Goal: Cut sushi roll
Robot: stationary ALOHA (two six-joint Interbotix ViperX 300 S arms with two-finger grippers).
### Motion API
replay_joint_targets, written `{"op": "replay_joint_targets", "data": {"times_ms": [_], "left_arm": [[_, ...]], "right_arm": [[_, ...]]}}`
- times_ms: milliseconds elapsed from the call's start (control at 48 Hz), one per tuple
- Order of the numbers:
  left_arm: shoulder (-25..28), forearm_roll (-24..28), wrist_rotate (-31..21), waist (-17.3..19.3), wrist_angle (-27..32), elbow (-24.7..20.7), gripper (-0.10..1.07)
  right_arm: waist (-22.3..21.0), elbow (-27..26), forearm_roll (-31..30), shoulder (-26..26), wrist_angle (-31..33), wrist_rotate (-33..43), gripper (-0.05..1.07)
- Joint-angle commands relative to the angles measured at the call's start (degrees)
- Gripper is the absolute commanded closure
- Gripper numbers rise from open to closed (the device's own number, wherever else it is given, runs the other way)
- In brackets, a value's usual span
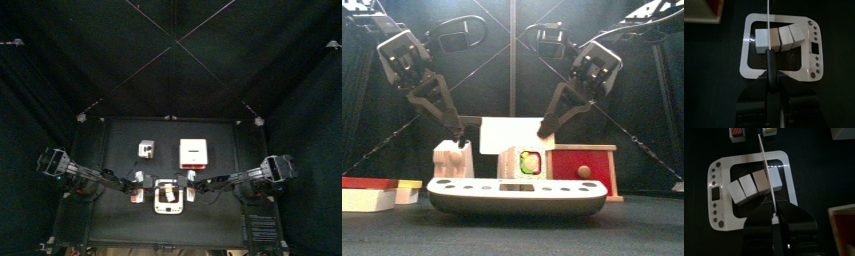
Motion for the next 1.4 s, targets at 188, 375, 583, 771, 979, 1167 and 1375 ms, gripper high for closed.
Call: {"op": "replay_joint_targets", "data": {"times_ms": [188,375,583,771,979,1167,1375], "left_arm": [[0.4,-0.6,0.0,-0.9,0.1,-0.2,0.56],[1.9,-0.5,0.0,-0.9,0.1,-0.4,0.56],[3.6,-0.6,-0.1,-0.9,0.1,-0.6,0.56],[4.5,-0.4,0.0,-0.9,0.1,-1.1,0.56],[4.6,-0.6,0.0,-0.8,0.0,-1.1,0.56],[4.8,-1.1,-0.1,-0.9,0.0,-1.1,0.56],[5.2,-3.3,0.0,-0.9,0.3,-0.9,0.56]], "right_arm": [[-0.6,0.2,0.2,0.7,0.4,0.3,0.83],[-0.7,0.2,0.3,1.2,0.4,0.3,0.83],[-0.7,0.4,1.1,2.3,0.4,-0.1,0.83],[-0.5,0.1,1.1,2.6,0.3,0.2,0.83],[-0.3,0.3,1.1,2.8,0.3,0.3,0.83],[-0.4,0.1,1.1,5.4,0.3,0.1,0.83],[-0.6,-1.0,0.9,7.1,0.3,-0.3,0.83]]}}
